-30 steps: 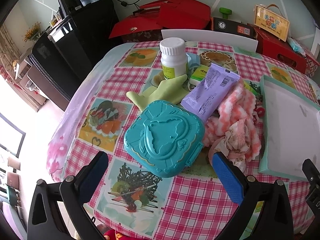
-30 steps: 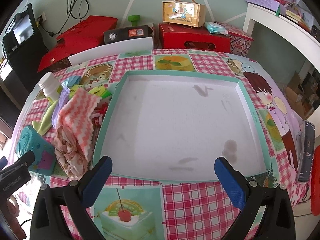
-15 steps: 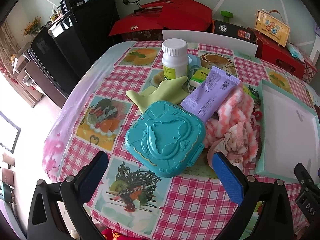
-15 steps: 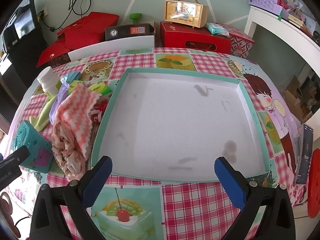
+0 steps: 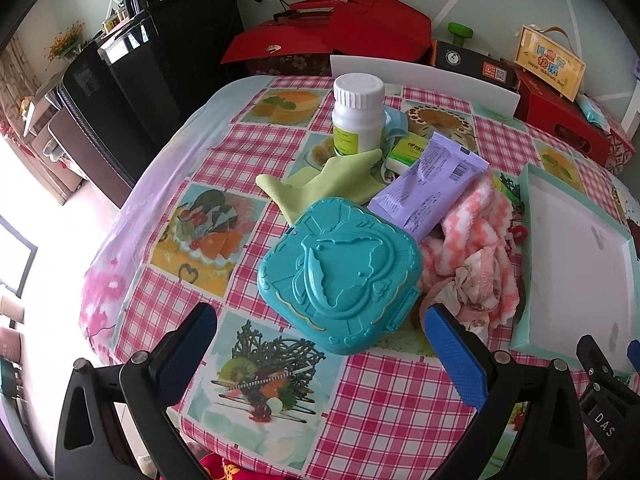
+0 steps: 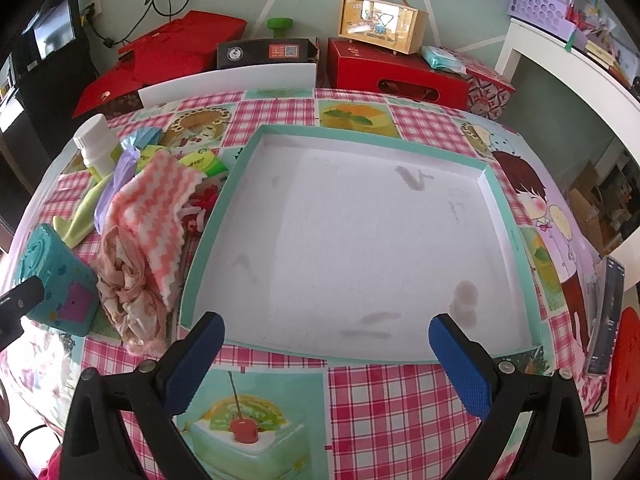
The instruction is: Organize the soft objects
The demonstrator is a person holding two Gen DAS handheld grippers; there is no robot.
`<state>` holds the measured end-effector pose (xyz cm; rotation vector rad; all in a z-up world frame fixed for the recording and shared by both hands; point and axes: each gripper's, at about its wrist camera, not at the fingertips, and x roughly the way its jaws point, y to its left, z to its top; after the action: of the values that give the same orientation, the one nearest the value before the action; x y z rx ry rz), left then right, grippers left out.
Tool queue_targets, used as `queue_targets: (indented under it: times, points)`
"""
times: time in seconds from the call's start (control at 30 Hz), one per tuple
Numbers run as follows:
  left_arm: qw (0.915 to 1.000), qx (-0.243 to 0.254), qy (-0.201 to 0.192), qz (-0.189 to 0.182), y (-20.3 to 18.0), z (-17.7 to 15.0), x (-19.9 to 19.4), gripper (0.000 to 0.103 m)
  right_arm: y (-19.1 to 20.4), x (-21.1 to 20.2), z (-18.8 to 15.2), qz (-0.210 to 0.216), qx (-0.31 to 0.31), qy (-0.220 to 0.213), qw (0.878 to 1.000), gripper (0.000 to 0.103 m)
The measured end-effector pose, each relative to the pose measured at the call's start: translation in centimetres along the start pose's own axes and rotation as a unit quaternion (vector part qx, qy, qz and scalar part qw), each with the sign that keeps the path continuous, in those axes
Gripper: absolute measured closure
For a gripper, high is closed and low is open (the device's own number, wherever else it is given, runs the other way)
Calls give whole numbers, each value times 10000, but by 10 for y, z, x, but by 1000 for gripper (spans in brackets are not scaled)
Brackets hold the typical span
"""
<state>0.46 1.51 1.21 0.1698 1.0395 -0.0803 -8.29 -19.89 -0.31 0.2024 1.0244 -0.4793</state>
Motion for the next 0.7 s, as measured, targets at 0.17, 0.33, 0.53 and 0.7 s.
queue_targets:
  times: [0.17,0.33,0.53,0.7]
  points:
    - [10000,30,4,16,-1,-1,0,0,0,0,0,5,6,1,10000,0]
    - [10000,33,4,17,-1,-1,0,0,0,0,0,4,4,3,10000,0]
    - [10000,31,-23,-23,-1,1,-1,0,-1,0,1,11,0,1,10000,0]
    - [9996,-84,-192,-188,3,14,-14,0,3,-11,10,198,-64,-251,9995,0]
